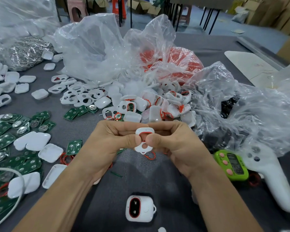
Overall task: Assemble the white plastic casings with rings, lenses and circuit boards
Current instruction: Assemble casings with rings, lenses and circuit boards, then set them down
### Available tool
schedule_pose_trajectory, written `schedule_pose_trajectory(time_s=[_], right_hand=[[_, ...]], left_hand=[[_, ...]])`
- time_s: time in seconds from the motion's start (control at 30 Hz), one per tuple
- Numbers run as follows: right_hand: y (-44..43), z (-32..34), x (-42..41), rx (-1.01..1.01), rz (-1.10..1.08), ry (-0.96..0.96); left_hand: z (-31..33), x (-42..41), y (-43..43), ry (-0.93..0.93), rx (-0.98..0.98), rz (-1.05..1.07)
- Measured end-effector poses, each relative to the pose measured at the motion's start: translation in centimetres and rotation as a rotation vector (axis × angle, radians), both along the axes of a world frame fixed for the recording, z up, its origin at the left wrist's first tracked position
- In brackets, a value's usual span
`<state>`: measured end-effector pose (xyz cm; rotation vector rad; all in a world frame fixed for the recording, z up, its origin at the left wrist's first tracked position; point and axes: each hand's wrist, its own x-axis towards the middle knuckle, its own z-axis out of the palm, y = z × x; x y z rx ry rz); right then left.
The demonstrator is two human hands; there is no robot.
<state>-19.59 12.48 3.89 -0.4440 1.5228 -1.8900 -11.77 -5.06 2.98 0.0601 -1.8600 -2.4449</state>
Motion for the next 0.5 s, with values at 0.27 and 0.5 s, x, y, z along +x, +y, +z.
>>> schedule_pose_trajectory(time_s=[0.27,0.5], right_hand=[[-1.6,-1.0,0.6,0.091,-0.248,0.145],[-2.4,-0.9,1.0,0.258,-0.35,0.249]], left_hand=[[-0.1,-0.3,0.7,-0.014,-0.2,0.181],[-0.9,-0.9,1.6,-0.061,-0.542,0.439]])
